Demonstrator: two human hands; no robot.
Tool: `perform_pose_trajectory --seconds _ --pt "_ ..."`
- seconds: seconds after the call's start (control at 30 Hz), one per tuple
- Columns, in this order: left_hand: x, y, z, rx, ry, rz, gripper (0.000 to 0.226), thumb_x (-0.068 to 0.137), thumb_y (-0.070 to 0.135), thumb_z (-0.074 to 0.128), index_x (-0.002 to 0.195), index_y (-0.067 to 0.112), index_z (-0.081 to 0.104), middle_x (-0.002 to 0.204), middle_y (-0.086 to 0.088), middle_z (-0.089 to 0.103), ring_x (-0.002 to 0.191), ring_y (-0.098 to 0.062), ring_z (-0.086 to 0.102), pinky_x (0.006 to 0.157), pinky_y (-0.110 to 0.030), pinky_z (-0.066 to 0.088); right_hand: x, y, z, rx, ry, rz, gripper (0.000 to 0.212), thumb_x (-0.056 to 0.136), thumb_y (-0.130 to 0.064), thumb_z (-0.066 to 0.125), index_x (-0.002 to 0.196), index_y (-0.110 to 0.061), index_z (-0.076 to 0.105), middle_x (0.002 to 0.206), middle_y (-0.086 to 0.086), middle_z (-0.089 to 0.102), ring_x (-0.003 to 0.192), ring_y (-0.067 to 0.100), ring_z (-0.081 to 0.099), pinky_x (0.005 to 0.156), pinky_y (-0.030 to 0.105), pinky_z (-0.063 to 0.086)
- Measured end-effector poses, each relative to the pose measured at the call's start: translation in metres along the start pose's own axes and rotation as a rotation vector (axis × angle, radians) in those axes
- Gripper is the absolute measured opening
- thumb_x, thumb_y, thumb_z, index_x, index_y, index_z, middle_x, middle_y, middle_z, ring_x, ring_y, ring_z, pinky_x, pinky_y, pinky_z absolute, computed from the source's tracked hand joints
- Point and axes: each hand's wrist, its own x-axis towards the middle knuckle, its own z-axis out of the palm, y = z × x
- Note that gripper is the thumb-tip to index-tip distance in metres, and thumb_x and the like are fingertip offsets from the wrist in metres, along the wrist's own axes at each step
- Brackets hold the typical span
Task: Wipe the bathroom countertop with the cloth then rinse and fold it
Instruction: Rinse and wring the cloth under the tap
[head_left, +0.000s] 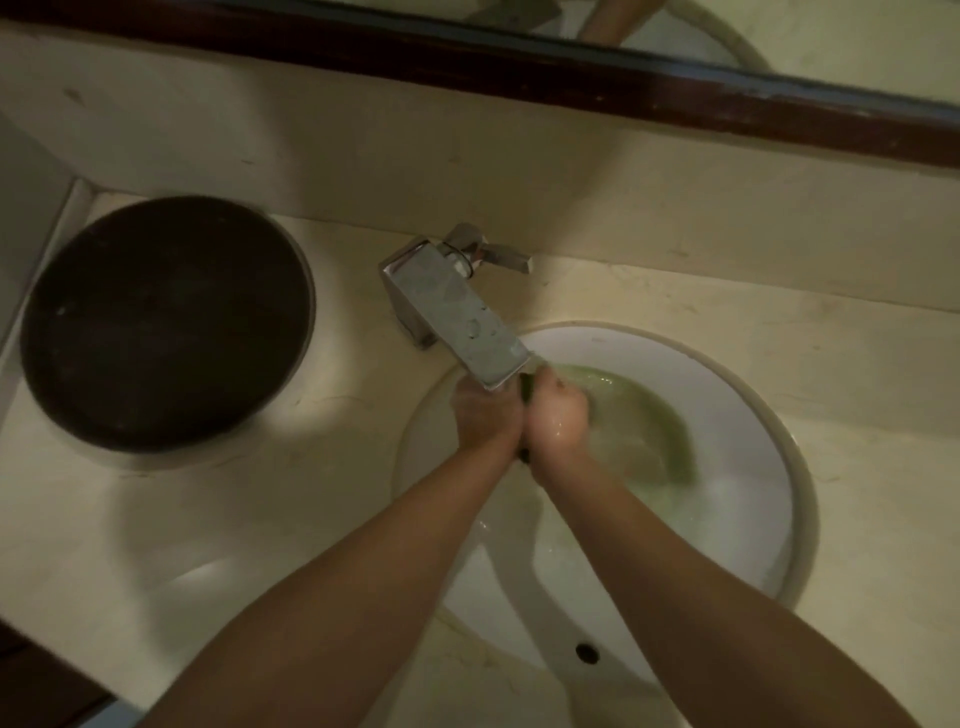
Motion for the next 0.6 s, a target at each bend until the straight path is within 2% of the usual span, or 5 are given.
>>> perform_pose_trajectory --seconds 0.07,0.2,0.33,0.5,0.6 --pt "0.007 -0.002 -0.005 0.026 -0.038 0.0 0.025 0.096 0.016 0.052 0.109 -0.003 0.064 0.097 -0.01 0.063 0.096 -0.024 0.064 0.077 -0.033 0.051 -0.006 0.001 0.005 0.09 -0.012 0.076 0.04 0.086 -0.037 0.04 0.074 -0.007 0.062 0.08 0.024 0.065 0.077 0.04 0.064 0.071 0.052 0.057" --pt "-0.008 -0.011 -0.01 0.003 -0.066 -0.058 0.02 0.093 0.032 0.059 0.102 0.014 0.059 0.1 -0.003 0.064 0.095 -0.025 0.065 0.081 -0.036 0.055 0.007 0.011 -0.014 0.182 -0.093 0.351 0.039 0.091 -0.043 0.052 0.105 -0.008 0.063 0.096 0.017 0.068 0.088 0.033 0.067 0.083 0.047 0.058" --pt "-0.005 -0.015 -0.034 0.073 -0.193 0.097 0.028 0.085 0.03 0.071 0.111 0.02 0.065 0.101 0.003 0.069 0.093 -0.013 0.068 0.065 -0.013 0.052 0.016 0.023 -0.024 0.462 -0.155 0.368 0.048 0.088 -0.05 0.056 0.116 -0.011 0.062 0.105 0.016 0.072 0.095 0.031 0.071 0.083 0.046 0.059" --pt "-0.014 0.011 -0.044 0.132 -0.207 0.23 0.025 0.093 0.03 0.059 0.113 0.018 0.069 0.1 0.006 0.068 0.083 0.0 0.062 0.057 -0.001 0.042 0.012 0.032 -0.028 0.72 -0.265 0.481 0.05 0.091 -0.045 0.05 0.125 -0.012 0.061 0.121 0.021 0.066 0.114 0.042 0.061 0.099 0.062 0.045" --pt "-0.018 0.021 -0.039 0.024 -0.198 0.179 0.024 0.092 0.026 0.063 0.114 0.016 0.065 0.098 0.005 0.065 0.086 -0.007 0.062 0.055 0.0 0.041 0.005 0.025 -0.025 0.923 -0.339 0.503 0.053 0.09 -0.037 0.049 0.131 -0.005 0.059 0.131 0.026 0.059 0.124 0.046 0.053 0.107 0.063 0.036"
